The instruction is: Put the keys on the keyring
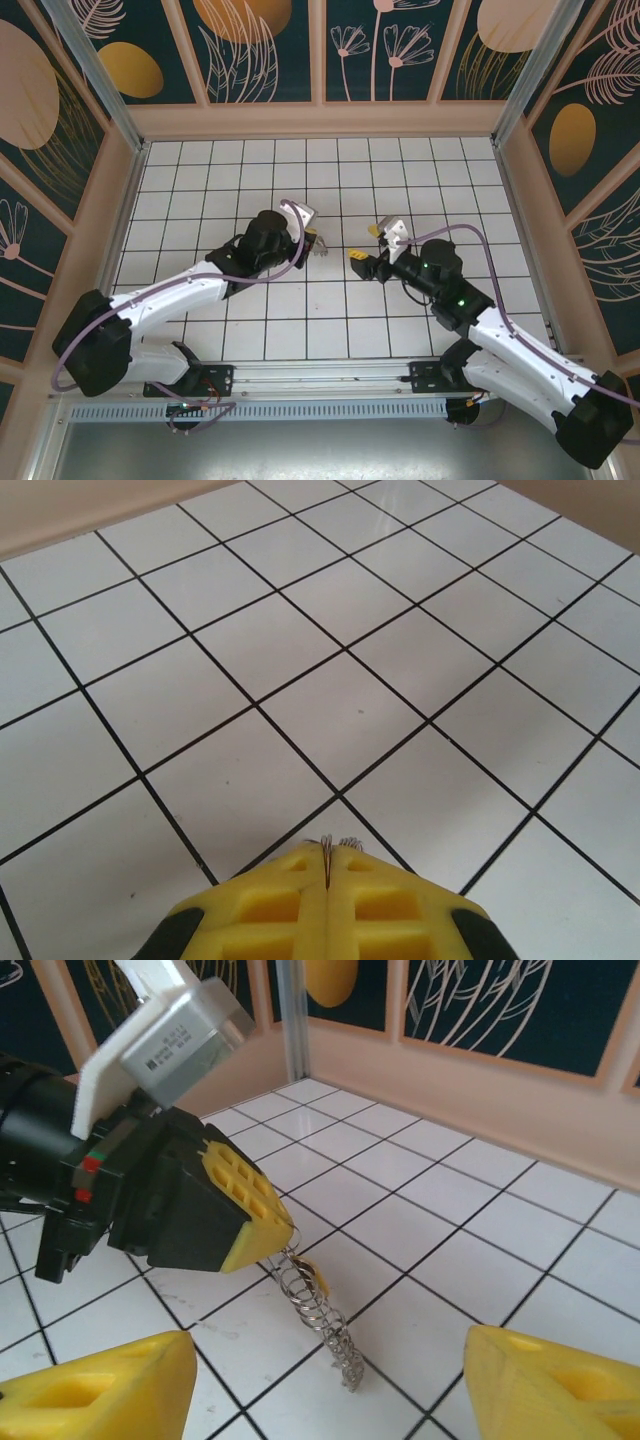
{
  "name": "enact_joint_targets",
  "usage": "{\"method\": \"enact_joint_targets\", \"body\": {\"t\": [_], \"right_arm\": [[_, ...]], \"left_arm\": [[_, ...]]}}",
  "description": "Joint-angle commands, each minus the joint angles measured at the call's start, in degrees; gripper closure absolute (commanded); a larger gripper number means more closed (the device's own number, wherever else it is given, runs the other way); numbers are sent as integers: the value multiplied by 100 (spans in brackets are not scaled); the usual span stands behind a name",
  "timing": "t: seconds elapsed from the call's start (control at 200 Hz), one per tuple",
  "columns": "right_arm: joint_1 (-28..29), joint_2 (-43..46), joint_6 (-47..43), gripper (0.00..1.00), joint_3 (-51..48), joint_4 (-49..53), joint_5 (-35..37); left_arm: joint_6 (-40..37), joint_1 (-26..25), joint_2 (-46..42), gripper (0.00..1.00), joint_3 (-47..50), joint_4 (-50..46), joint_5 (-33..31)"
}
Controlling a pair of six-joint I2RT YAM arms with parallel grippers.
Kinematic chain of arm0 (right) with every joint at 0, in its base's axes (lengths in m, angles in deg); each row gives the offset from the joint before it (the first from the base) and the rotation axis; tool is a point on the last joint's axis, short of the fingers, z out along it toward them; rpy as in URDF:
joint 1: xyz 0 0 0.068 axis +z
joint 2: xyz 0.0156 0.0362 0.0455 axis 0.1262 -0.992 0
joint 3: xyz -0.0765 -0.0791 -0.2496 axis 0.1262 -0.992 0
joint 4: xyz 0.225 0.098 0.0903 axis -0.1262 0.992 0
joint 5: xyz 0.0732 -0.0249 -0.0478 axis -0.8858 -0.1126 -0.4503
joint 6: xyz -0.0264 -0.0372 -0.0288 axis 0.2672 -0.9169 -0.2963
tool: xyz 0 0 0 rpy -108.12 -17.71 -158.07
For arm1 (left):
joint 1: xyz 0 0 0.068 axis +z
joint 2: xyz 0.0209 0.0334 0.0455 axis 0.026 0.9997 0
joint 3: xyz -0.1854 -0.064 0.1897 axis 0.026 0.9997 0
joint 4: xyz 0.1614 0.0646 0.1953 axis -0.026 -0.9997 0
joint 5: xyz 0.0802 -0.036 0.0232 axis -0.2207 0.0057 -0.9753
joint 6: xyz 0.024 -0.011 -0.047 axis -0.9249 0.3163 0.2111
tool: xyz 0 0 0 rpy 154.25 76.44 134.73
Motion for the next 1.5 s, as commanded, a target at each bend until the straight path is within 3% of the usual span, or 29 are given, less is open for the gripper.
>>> {"method": "enact_joint_targets", "body": {"t": [0.0,0.175,0.565,0.686,1.011,1.146,1.216,1.306,1.326,1.356,1.386,1.496], "right_arm": [[-207,269,143,24,-125,-378,-91],[-457,365,194,20,-167,-383,-316],[-839,182,204,20,-98,-597,-741],[-947,132,192,19,-27,-690,-795],[-1018,153,336,20,-74,-855,-892],[-1028,236,378,19,-78,-745,-855],[-1028,275,383,2,-116,-654,-720],[-1046,268,409,1,-221,-565,-315],[-1054,261,408,1,-240,-564,-215],[-1071,258,422,1,-288,-559,-76],[-1089,260,423,1,-334,-572,56],[-1232,251,400,1,-515,-701,673]], "left_arm": [[89,144,205,100,-243,698,307],[206,153,388,100,-184,740,583],[921,158,-504,100,1477,962,1344],[1252,145,-830,90,2037,1280,1580],[1588,155,-1081,80,2970,1560,1234],[1662,146,-1265,68,2925,1530,1251],[1633,150,-1428,61,2682,1195,1099],[1473,158,-1559,47,2182,600,544],[1431,154,-1564,41,2075,494,358],[1378,179,-1569,18,1931,385,81],[1309,241,-1571,3,1815,338,-166],[1276,942,-1466,1,1455,471,-265]]}}
